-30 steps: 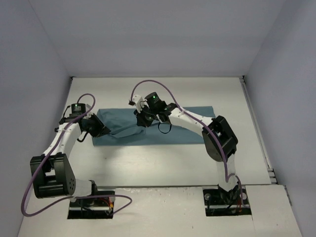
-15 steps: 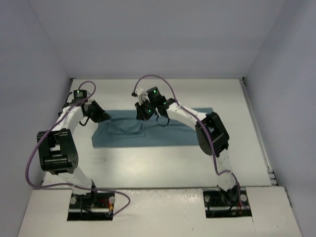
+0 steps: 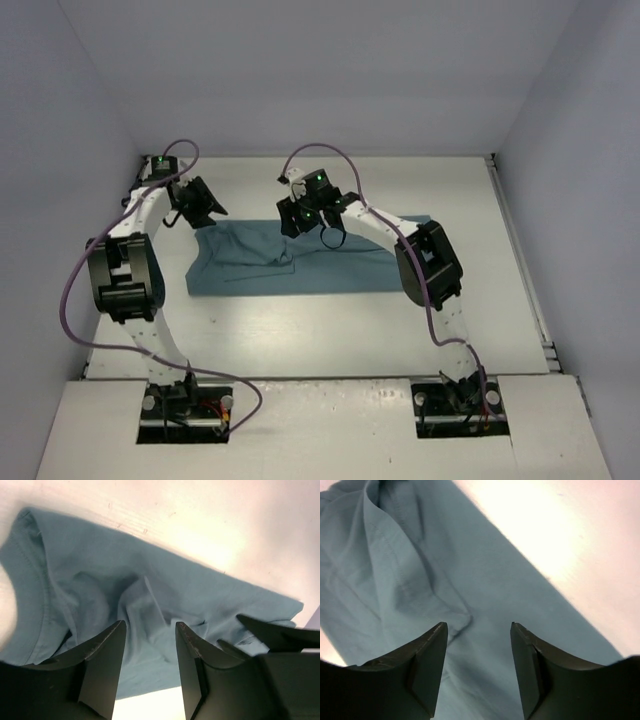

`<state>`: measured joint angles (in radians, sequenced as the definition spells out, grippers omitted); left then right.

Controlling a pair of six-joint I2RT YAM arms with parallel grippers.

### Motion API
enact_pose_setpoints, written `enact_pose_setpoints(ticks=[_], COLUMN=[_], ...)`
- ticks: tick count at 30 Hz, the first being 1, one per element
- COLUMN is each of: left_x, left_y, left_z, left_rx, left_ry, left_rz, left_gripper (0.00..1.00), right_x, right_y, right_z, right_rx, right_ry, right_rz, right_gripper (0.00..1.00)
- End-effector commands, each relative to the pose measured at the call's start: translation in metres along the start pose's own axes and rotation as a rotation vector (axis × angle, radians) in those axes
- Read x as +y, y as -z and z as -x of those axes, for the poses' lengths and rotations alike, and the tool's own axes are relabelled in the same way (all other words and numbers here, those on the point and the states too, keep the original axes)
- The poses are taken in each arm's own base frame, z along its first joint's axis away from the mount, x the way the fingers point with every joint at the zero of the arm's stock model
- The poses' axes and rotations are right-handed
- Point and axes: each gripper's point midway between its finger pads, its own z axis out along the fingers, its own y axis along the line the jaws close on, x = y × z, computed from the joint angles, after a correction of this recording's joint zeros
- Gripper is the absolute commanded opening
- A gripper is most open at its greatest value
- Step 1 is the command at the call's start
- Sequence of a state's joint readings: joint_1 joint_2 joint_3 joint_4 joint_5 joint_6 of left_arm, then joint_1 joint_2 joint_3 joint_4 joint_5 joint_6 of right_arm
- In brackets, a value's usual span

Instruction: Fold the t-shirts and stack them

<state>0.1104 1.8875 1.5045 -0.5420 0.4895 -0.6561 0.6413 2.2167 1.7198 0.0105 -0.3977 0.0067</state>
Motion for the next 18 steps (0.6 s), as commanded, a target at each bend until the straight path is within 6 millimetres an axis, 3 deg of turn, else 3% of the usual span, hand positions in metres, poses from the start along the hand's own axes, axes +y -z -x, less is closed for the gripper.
enact_pose_setpoints(ticks=[1, 4, 9, 14, 18], left_x=[-0.018, -0.010, 0.024, 0.043, 0.053], left_y=[0.057, 0.072, 0.053, 0.041, 0.036], left_z=[0.004, -0.009, -0.042, -0.051, -0.052], left_rx=[-0.120, -0.150, -0.060, -0.020, -0.013], left_ry=[-0.170, -0.230, -0.247, -0.256, -0.281], left_rz=[0.007, 0.045, 0.118, 0.167, 0.207], left_gripper=[0.42, 0.42, 0.42, 0.42, 0.42], right_x=[0.005, 0.014, 0.030, 0.046, 0.057], right_y=[0.050, 0.051, 0.048, 0.049, 0.046], right_z=[0.062, 0.056, 0.037, 0.009, -0.010], right_rx=[-0.153, -0.141, -0.100, -0.045, -0.009], right_ry=[0.065, 0.071, 0.039, 0.045, 0.084], right_rz=[-0.032, 0.024, 0.118, 0.148, 0.167], right_gripper=[0.53, 0.56, 0.50, 0.39, 0.38])
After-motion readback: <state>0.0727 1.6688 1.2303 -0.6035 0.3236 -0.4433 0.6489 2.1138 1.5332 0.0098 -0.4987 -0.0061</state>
